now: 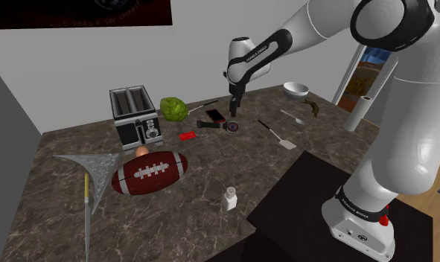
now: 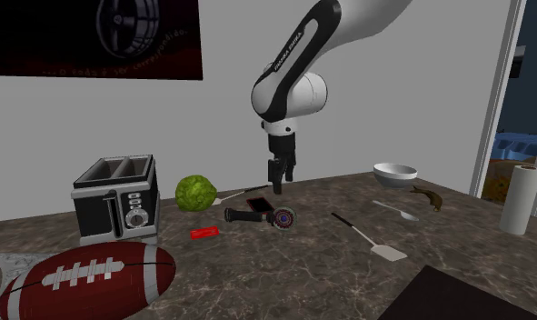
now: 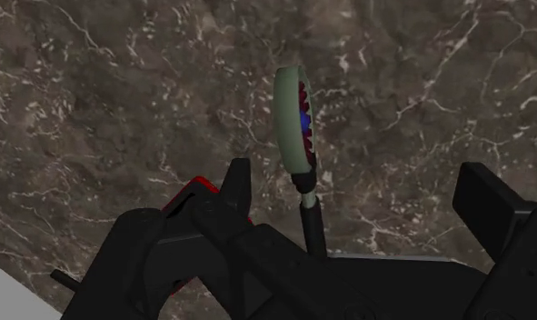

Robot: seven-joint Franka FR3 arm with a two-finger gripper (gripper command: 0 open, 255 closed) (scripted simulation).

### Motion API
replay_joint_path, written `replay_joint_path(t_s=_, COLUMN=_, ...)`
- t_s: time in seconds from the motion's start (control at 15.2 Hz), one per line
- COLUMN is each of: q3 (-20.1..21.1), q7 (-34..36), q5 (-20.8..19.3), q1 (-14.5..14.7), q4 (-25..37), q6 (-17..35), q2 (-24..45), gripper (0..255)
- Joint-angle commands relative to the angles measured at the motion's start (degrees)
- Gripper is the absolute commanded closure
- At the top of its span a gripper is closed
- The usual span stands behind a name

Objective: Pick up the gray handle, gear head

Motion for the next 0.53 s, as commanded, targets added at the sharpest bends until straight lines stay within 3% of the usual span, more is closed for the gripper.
replay_joint_path(t_s=0.0, q3=0.6, q7=-2.1, q5=0.6, q1=-0.4, q4=3.7, q6=0.6, q2=4.4, gripper=0)
replay_joint_path(t_s=0.46, q3=3.0, q7=-7.1, q5=1.2, q1=-1.2, q4=18.3, q6=1.1, q2=20.1, gripper=0)
